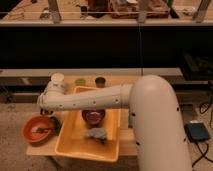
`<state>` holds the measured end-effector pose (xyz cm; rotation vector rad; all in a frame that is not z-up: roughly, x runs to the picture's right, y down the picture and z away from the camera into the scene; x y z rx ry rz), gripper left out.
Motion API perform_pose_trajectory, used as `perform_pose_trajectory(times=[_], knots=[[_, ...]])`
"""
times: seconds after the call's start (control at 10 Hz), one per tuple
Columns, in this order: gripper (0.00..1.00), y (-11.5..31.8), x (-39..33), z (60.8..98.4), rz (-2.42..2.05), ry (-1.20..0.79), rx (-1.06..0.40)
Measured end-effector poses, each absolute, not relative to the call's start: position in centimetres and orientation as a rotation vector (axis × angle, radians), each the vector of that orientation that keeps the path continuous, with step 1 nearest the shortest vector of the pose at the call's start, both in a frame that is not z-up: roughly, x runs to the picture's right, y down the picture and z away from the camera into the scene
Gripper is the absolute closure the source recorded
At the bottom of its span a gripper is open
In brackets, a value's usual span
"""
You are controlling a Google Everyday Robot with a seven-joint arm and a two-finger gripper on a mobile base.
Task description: Place eraser in metal cup
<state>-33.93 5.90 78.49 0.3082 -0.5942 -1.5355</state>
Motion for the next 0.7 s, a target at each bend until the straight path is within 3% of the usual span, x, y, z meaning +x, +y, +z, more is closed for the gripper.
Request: perform_pose_trajectory(times=[0.3, 0.7], knots=[[1.0, 5.6, -32.7, 77.5, -1.536, -0.573, 0.298], [1.0, 8.3, -31.8, 76.3, -1.549, -0.556, 0.329]])
